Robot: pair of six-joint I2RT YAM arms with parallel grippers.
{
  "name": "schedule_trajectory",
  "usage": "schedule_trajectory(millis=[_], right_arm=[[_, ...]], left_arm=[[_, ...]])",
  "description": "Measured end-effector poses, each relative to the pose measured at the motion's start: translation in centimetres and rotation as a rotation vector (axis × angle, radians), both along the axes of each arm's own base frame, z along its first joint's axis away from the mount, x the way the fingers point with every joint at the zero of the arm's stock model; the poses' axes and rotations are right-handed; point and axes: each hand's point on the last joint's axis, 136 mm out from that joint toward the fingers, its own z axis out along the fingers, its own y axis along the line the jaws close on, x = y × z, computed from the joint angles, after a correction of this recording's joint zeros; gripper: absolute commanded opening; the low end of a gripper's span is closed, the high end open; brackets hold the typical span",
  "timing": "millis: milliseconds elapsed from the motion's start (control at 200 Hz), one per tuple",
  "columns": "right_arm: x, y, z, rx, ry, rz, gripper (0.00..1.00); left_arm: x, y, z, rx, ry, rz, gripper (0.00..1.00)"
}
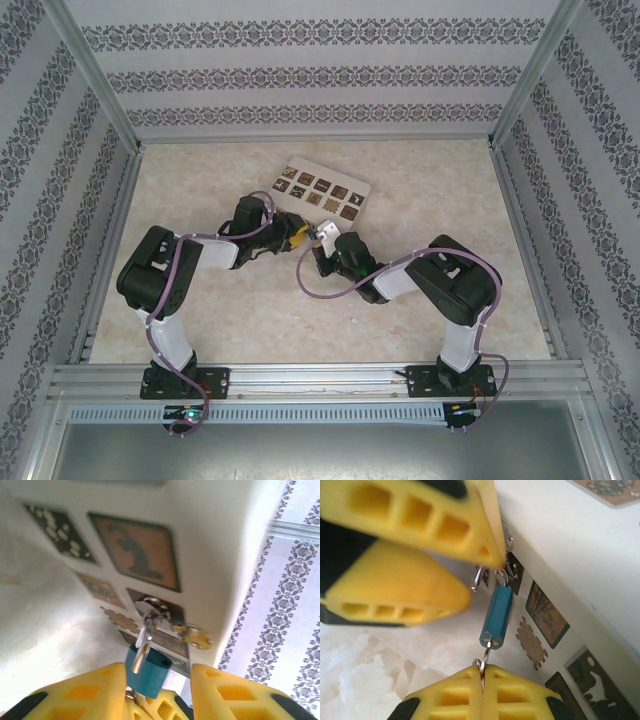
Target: Unlock the padlock with the key
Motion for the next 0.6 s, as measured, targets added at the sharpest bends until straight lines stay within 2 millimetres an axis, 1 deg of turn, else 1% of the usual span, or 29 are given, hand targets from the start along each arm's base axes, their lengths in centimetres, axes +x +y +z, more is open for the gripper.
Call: schedule_trajectory(millis=[95,230,445,600], right_arm=[[-0.3,-0.7,-0.5,0.026,0.023,-0.017,0.0],[-0.8,-2.0,-0.7,0.082,0.064,-0.048,0.0],[-2.1,-4.0,-0.4,0.193,0.13,-0.087,0.0],[-3.3,-4.7,-0.7,0.25,0.177,-0.089,0.0]], left_arm=[[0.0,0.5,1.8,0.031,-0.057,0.005,0.44],[-0.1,1.7,5.5,0.098,-0.186,0.016,0.47],[-0.8,4.3,11.1,0.292,-0.414,0.029,0.54],[-1.3,6.4,14.3,0.435,-0.56,0.056,0.6]])
